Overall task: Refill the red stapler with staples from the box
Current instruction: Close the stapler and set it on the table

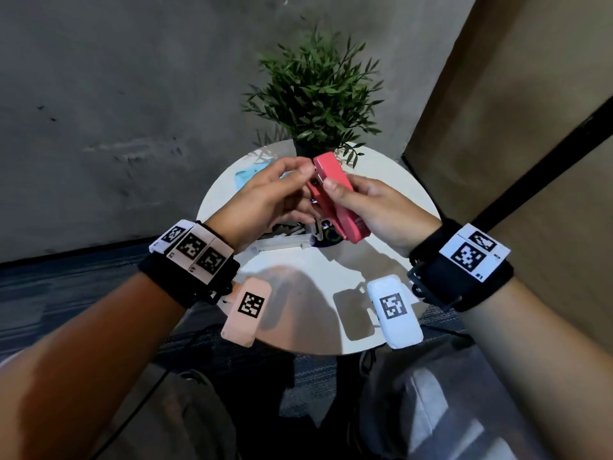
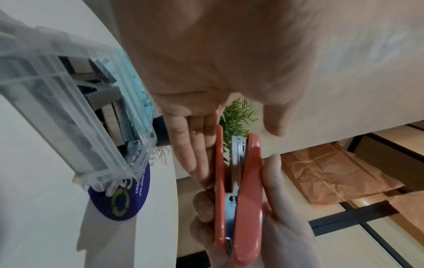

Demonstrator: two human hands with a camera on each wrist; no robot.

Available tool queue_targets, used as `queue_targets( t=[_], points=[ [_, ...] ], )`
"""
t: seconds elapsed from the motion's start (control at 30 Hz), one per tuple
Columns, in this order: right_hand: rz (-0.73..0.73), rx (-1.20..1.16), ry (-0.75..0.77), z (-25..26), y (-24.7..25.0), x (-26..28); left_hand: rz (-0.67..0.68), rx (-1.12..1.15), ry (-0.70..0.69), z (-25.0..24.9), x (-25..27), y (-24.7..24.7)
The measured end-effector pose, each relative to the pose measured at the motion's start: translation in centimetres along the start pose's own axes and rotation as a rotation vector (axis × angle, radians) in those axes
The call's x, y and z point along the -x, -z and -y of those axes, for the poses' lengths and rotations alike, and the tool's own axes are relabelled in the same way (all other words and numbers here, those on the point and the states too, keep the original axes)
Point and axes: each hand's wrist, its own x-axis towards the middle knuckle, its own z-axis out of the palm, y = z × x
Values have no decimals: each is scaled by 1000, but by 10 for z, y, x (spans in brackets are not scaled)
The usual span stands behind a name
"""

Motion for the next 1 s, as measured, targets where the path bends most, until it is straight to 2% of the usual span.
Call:
queue_targets(
  t=[0.17,0.23,0.37,0.6,0.67,0.83,1.0],
  points=[
    [-22,-30,-171,2,-8,3,-42,-99,62,1,0,-3],
    [43,-72,-210,2,-11,4,-33,-134,87,0,2,-2],
    [106,-124,-185,2,-13,2,-49,-142,119,2,1,-3],
    [63,-93,-90,7,-11,1,-94,-14,98,-6,3,-6],
    [50,0,-56,7,-10,3,-102,-15,91,-9,4,-5],
    [-18,472,73,-8,-2,0,-80,-36,111,-5,3,-4],
    [-71,581,28,-13,6,-5,-69,-224,93,1,2,-5]
  ],
)
